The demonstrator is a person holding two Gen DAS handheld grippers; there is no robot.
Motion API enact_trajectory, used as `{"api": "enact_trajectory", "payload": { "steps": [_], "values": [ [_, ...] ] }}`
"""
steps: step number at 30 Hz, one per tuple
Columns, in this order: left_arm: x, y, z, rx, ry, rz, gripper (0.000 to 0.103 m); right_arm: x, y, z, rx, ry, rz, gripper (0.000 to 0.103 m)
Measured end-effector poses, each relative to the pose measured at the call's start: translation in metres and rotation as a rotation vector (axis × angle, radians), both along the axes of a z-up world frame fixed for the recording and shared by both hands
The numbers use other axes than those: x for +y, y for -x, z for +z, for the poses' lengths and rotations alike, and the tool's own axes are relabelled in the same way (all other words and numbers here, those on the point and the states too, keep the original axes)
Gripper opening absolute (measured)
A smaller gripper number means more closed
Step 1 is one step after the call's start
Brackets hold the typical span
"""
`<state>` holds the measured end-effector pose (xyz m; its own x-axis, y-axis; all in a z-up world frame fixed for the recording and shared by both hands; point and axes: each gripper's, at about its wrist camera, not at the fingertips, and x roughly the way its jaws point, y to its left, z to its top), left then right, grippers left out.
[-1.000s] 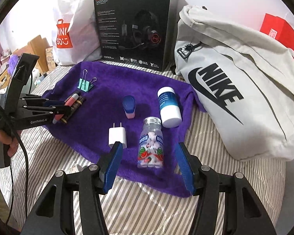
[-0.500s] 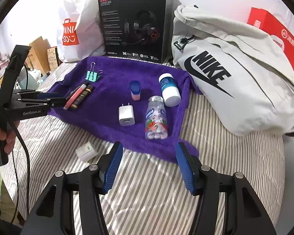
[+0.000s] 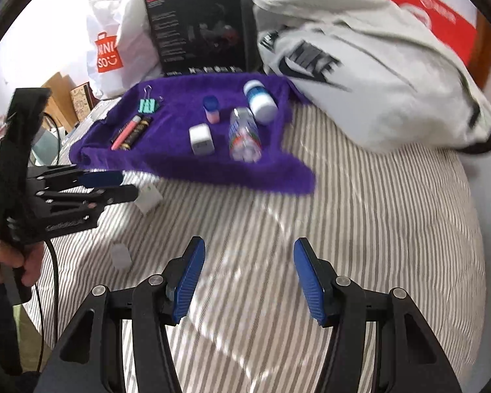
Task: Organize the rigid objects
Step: 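Grasp the white green-labelled roll with the left gripper while the right gripper grasps the small white bottle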
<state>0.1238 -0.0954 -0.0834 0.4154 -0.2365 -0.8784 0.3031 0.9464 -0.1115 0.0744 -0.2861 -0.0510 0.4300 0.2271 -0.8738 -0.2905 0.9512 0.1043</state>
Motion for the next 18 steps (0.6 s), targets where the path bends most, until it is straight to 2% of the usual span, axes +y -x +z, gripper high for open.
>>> {"api": "enact_trajectory", "payload": {
  "steps": [7,12,14,18],
  "values": [
    [-0.010,-0.006,-0.016,0.018,-0.049,-0.021,0.036,-0.022,0.021,-0.012,0.037,0.017,-0.056,0.056],
    [-0.012,-0.006,-0.015,0.006,-0.060,-0.027,0.035,-0.028,0.031,-0.018,0.054,0.007,-0.070,0.056],
    [-0.013,-0.006,-0.014,-0.003,-0.074,-0.031,0.028,-0.027,0.031,-0.020,0.059,0.005,-0.071,0.056],
    [-0.010,-0.005,-0.010,-0.012,-0.066,-0.027,0.028,-0.022,0.032,-0.022,0.063,0.005,-0.060,0.056]
  ]
}}
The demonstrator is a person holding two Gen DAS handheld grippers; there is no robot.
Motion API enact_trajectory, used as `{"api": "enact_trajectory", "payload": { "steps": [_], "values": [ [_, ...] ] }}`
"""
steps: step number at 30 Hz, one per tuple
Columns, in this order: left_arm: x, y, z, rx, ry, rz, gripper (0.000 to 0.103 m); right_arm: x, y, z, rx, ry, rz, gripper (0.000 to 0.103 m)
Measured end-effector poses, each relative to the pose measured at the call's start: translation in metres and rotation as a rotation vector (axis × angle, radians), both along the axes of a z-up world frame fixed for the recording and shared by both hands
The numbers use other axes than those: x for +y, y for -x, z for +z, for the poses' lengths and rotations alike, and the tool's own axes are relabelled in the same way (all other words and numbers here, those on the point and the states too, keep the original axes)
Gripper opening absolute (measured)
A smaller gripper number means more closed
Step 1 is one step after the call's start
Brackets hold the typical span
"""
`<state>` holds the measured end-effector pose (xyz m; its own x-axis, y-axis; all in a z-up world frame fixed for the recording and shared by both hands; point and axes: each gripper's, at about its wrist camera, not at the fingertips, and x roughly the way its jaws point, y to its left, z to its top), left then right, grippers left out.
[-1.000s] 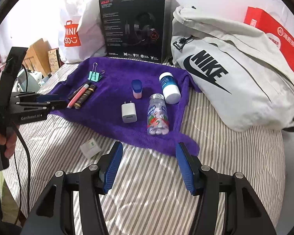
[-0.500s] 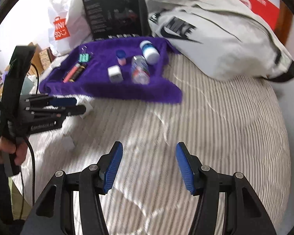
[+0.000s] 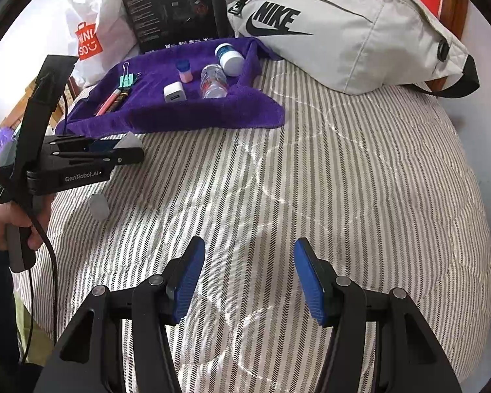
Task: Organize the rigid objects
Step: 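Grasp the white green-labelled roll with the left gripper while the right gripper grasps the small white bottle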
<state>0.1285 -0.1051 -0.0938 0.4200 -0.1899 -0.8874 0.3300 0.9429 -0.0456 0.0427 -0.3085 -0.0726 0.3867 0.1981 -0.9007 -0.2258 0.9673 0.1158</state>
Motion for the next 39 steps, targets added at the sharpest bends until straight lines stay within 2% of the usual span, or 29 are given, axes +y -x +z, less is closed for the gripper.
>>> {"api": "enact_trajectory", "payload": {
  "steps": [7,14,21,32,39],
  "values": [
    [0.022,0.006,0.012,-0.025,-0.007,0.034,0.028,0.018,0.001,0.005,-0.018,-0.002,0.045,0.056],
    [0.064,0.019,0.015,-0.034,-0.023,0.121,0.028,0.048,-0.006,0.010,-0.046,-0.030,0.128,0.056],
    [0.100,0.031,0.011,-0.018,-0.021,0.198,0.028,0.083,-0.016,-0.006,-0.014,-0.089,0.235,0.056],
    [0.118,0.038,0.007,-0.012,0.016,0.242,0.028,0.130,-0.012,-0.019,-0.015,-0.096,0.379,0.056],
    [0.127,0.041,0.004,-0.006,0.036,0.261,0.028,0.148,-0.016,-0.029,0.000,-0.083,0.413,0.055]
  ]
}}
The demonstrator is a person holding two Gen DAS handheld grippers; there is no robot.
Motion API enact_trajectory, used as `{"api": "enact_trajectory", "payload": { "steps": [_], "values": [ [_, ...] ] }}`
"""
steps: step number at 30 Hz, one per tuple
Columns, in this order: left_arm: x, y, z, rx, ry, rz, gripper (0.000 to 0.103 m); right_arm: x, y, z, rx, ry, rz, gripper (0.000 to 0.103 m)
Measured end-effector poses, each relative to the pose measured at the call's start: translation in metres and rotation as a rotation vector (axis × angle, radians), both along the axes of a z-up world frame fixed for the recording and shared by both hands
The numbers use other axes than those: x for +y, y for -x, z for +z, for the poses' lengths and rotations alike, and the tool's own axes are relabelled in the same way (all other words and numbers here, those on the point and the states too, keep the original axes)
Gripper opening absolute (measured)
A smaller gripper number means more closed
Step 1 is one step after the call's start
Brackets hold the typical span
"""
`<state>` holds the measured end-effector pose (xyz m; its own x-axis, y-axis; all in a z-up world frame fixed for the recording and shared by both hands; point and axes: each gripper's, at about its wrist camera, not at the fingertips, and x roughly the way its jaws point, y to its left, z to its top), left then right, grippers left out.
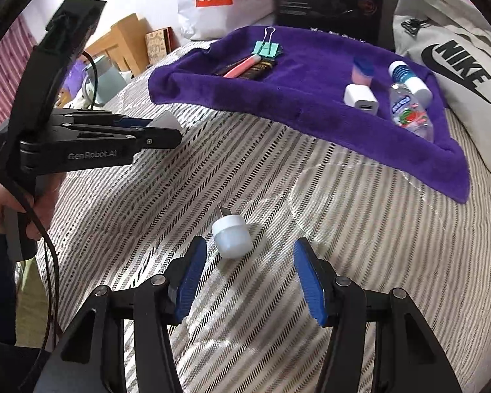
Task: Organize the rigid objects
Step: 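Grasp the white green-labelled roll with the left gripper while the right gripper grasps the small white bottle, then carry the roll and small bottle onto the towel and open both grippers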
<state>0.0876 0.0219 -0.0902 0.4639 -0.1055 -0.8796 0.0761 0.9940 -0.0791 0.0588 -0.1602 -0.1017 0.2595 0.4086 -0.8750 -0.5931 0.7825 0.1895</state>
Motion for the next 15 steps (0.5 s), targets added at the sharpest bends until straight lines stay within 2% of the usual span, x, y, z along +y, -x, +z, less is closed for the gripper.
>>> {"api": "enact_trajectory", "payload": {
  "steps": [4,7,9,12,15],
  "values": [
    [0.005,0.001,0.000,-0.001,0.020,0.009,0.028,0.006,-0.002,-0.003,-0.023,0.018,0.012,0.050],
    [0.007,0.002,0.001,-0.002,0.024,0.011,0.028,0.010,-0.003,-0.003,-0.032,0.030,0.020,0.036],
    [0.007,0.002,0.001,-0.006,0.027,0.012,0.028,0.012,-0.002,-0.003,-0.050,0.061,0.030,0.023],
    [0.006,0.002,0.001,-0.007,0.032,0.014,0.028,0.004,-0.006,-0.002,-0.032,0.064,0.002,0.023],
    [0.005,0.004,0.002,-0.010,0.037,0.007,0.028,-0.011,-0.006,0.006,-0.055,0.098,-0.051,0.023]
  ]
}}
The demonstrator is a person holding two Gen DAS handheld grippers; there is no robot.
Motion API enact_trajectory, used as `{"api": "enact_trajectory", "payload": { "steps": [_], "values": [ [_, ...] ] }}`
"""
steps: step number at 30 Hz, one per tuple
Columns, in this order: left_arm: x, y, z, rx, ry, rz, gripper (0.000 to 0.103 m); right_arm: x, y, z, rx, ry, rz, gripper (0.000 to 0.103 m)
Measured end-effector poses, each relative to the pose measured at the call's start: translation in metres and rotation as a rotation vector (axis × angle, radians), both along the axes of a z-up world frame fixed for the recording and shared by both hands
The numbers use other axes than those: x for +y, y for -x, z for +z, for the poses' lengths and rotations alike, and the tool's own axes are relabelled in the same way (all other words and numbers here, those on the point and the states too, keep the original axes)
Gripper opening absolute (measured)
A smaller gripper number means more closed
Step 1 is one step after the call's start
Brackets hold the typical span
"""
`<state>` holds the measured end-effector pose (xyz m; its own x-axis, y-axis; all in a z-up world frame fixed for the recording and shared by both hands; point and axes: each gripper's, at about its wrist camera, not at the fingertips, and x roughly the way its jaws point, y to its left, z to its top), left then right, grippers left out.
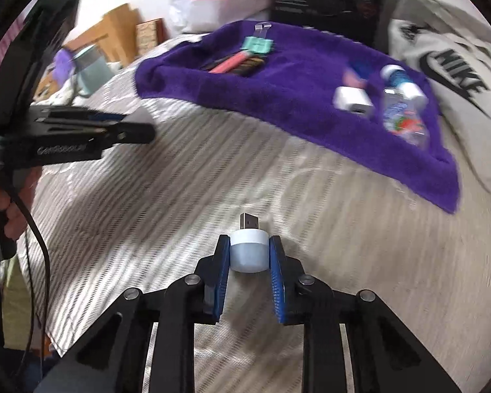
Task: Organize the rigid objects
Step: 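Carry the roll and small bottle onto the towel and open both grippers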
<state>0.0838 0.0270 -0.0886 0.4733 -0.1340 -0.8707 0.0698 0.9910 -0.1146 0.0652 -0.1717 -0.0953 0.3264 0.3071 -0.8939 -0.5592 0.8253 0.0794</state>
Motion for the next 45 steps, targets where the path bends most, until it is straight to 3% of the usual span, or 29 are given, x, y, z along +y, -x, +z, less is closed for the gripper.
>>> {"api": "enact_trajectory", "payload": {
  "steps": [6,18,33,45],
  "values": [
    [-0.008,-0.003,-0.005,0.010,-0.033,-0.012,0.028,-0.021,-0.004,-0.008,-0.007,0.099,-0.065,0.023],
    [-0.015,-0.005,-0.009,-0.008,-0.070,-0.018,0.028,-0.021,0.003,-0.011,-0.039,0.102,-0.081,0.023],
    [0.001,-0.002,0.018,-0.029,0.025,-0.006,0.028,-0.033,-0.008,0.004,-0.018,0.035,-0.087,0.023],
    [0.004,-0.018,0.047,-0.060,0.027,-0.012,0.028,-0.038,-0.037,0.035,-0.045,-0.051,-0.097,0.023]
  ]
}}
